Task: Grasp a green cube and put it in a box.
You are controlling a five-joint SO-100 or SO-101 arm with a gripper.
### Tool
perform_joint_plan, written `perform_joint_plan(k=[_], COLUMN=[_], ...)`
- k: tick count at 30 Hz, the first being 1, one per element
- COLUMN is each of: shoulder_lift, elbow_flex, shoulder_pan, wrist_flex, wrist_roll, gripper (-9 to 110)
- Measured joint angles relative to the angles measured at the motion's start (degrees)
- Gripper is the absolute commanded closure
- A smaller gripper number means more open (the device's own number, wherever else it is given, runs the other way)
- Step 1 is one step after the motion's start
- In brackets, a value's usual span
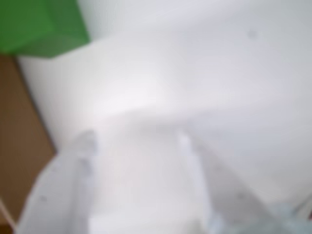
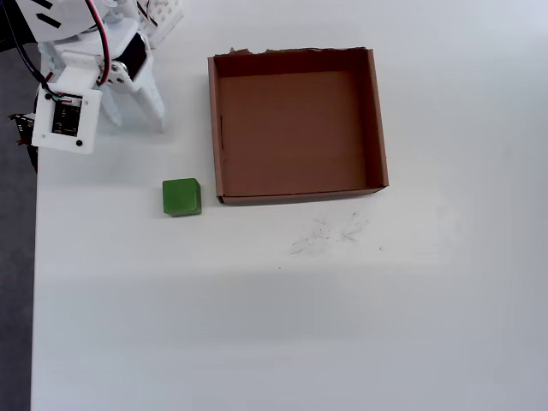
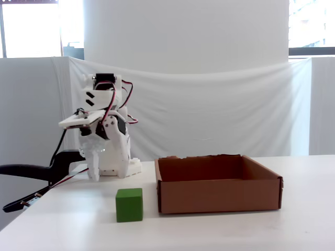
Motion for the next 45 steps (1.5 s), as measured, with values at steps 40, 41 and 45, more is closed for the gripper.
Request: perform_joint_plan(k=[40,41,45], shoulder_lift=[-72.25,-72.33,-72.95], elbow_flex=[-44.12,-44.12,-43.68], shoulder_pan=[-4.39,-4.66,-5.36], wrist_flex=[-28.74,-29.00,-31.11], wrist_roll=[0.00,0.09,0.09], gripper=[73,73,73])
